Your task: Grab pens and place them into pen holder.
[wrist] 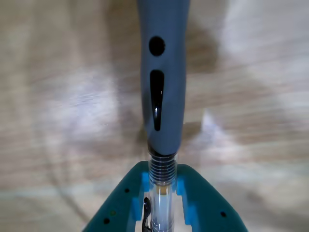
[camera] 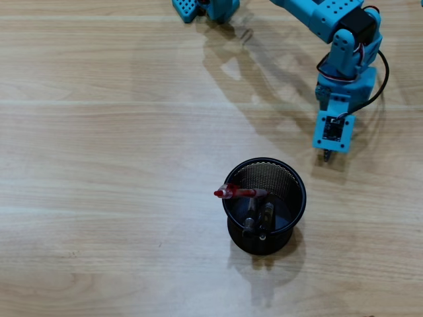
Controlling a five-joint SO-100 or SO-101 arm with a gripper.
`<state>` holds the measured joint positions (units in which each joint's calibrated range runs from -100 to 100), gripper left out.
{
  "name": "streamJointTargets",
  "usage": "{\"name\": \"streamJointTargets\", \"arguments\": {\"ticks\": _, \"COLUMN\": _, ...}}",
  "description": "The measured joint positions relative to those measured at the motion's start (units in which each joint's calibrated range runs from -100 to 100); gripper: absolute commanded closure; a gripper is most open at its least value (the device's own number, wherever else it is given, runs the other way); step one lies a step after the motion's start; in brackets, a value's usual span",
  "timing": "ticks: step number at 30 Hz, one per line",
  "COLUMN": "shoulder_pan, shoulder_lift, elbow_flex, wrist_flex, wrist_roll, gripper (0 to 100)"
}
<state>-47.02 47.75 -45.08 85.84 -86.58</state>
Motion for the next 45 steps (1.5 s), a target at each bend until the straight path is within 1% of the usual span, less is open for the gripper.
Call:
{"name": "streamJointTargets", "arguments": {"ticks": 7, "shoulder_pan": 6.38, "shoulder_lift": -13.93, "elbow_flex": 0.00, "wrist_flex": 10.01, "wrist_roll": 4.42, "gripper": 98}}
{"name": "streamJointTargets", "arguments": {"ticks": 11, "shoulder_pan": 11.62, "shoulder_lift": -21.16, "elbow_flex": 0.00, "wrist_flex": 11.91, "wrist_roll": 8.22, "gripper": 98}}
{"name": "streamJointTargets", "arguments": {"ticks": 14, "shoulder_pan": 16.29, "shoulder_lift": -25.15, "elbow_flex": 0.00, "wrist_flex": 11.83, "wrist_roll": 12.74, "gripper": 98}}
{"name": "streamJointTargets", "arguments": {"ticks": 17, "shoulder_pan": 21.72, "shoulder_lift": -28.38, "elbow_flex": 0.00, "wrist_flex": 8.29, "wrist_roll": 19.30, "gripper": 98}}
{"name": "streamJointTargets", "arguments": {"ticks": 22, "shoulder_pan": 29.54, "shoulder_lift": -32.29, "elbow_flex": 0.00, "wrist_flex": -4.06, "wrist_roll": 31.94, "gripper": 98}}
{"name": "streamJointTargets", "arguments": {"ticks": 26, "shoulder_pan": 31.54, "shoulder_lift": -34.58, "elbow_flex": 0.00, "wrist_flex": -14.07, "wrist_roll": 38.02, "gripper": 98}}
{"name": "streamJointTargets", "arguments": {"ticks": 31, "shoulder_pan": 31.82, "shoulder_lift": -34.75, "elbow_flex": 1.06, "wrist_flex": -26.85, "wrist_roll": 39.32, "gripper": 98}}
{"name": "streamJointTargets", "arguments": {"ticks": 34, "shoulder_pan": 31.73, "shoulder_lift": -34.75, "elbow_flex": 5.06, "wrist_flex": -35.48, "wrist_roll": 39.32, "gripper": 98}}
{"name": "streamJointTargets", "arguments": {"ticks": 38, "shoulder_pan": 31.73, "shoulder_lift": -34.75, "elbow_flex": 14.02, "wrist_flex": -49.98, "wrist_roll": 39.32, "gripper": 98}}
{"name": "streamJointTargets", "arguments": {"ticks": 45, "shoulder_pan": 31.73, "shoulder_lift": -34.75, "elbow_flex": 34.34, "wrist_flex": -77.17, "wrist_roll": 39.32, "gripper": 98}}
